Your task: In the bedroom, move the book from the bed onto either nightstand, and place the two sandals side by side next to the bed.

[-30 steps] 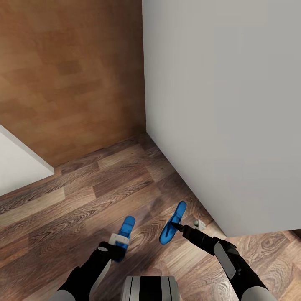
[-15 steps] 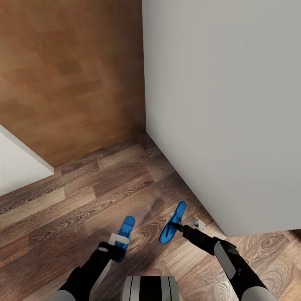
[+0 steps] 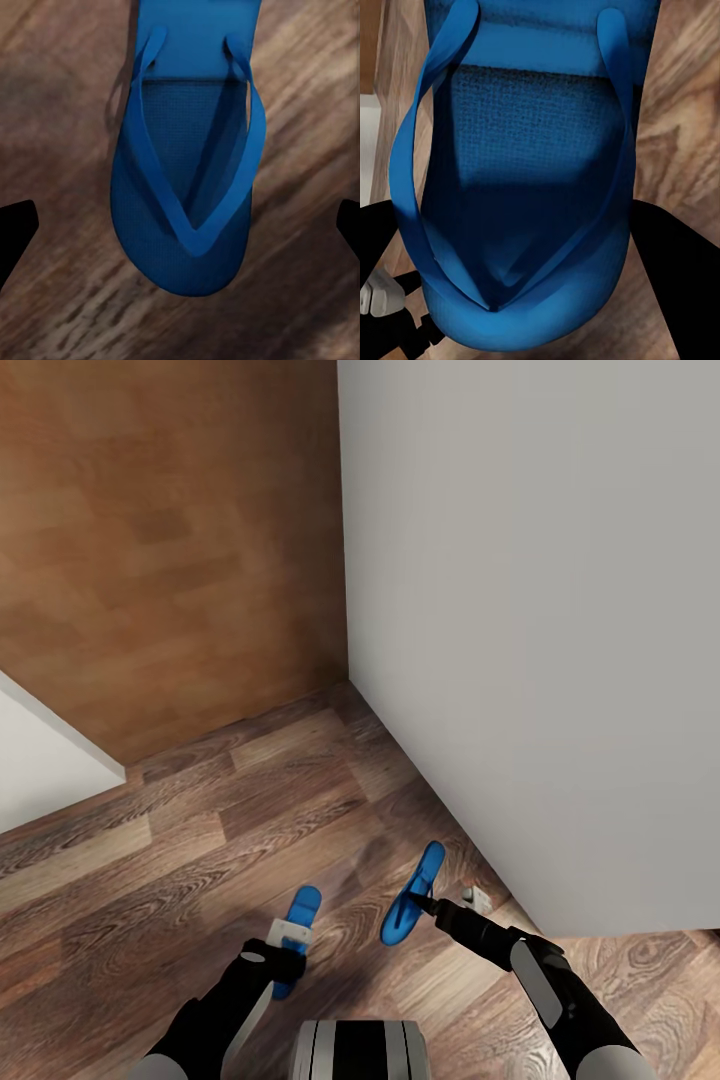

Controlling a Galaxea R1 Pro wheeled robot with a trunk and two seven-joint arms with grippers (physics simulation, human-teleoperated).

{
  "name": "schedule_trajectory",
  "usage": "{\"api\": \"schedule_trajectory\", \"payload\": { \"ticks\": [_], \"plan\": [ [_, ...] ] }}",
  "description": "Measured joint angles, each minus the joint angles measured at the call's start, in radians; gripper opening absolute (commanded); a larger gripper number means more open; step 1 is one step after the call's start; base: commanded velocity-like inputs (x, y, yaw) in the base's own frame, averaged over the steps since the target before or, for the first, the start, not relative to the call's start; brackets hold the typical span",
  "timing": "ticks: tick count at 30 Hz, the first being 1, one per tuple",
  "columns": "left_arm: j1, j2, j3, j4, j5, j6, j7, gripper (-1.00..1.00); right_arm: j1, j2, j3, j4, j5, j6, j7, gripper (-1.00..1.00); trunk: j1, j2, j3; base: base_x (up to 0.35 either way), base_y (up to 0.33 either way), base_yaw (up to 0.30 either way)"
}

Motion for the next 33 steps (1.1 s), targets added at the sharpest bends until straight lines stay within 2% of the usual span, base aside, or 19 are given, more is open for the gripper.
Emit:
{"api": "schedule_trajectory", "payload": {
  "ticks": [7, 14, 27, 33],
  "plan": [
    [0.0, 0.0, 0.0, 0.0, 0.0, -0.011, 0.0, 1.0, 0.0, 0.0, 0.001, -0.001, 0.0, 0.0, 0.0, -1.0, 0.0, 0.0, 0.0, 0.022, -0.001, 0.0],
    [0.0, 0.0, -0.001, 0.013, 0.0, -0.014, 0.0, 1.0, 0.0, 0.0, 0.001, 0.0, 0.0, 0.0, 0.0, -1.0, 0.0, 0.0, 0.0, 0.184, 0.0, 0.0],
    [0.0, 0.0, -0.001, 0.014, 0.0, -0.014, 0.0, 1.0, 0.0, -0.001, 0.001, -0.003, 0.0, 0.002, 0.004, -1.0, 0.0, 0.0, 0.0, 0.007, 0.0, 0.0],
    [0.0, -0.012, -0.001, 0.014, 0.0, -0.014, 0.0, 1.0, 0.0, -0.003, 0.0, -0.007, -0.001, 0.003, 0.006, -1.0, 0.0, 0.0, 0.0, 0.0, 0.0, 0.0]
  ]
}}
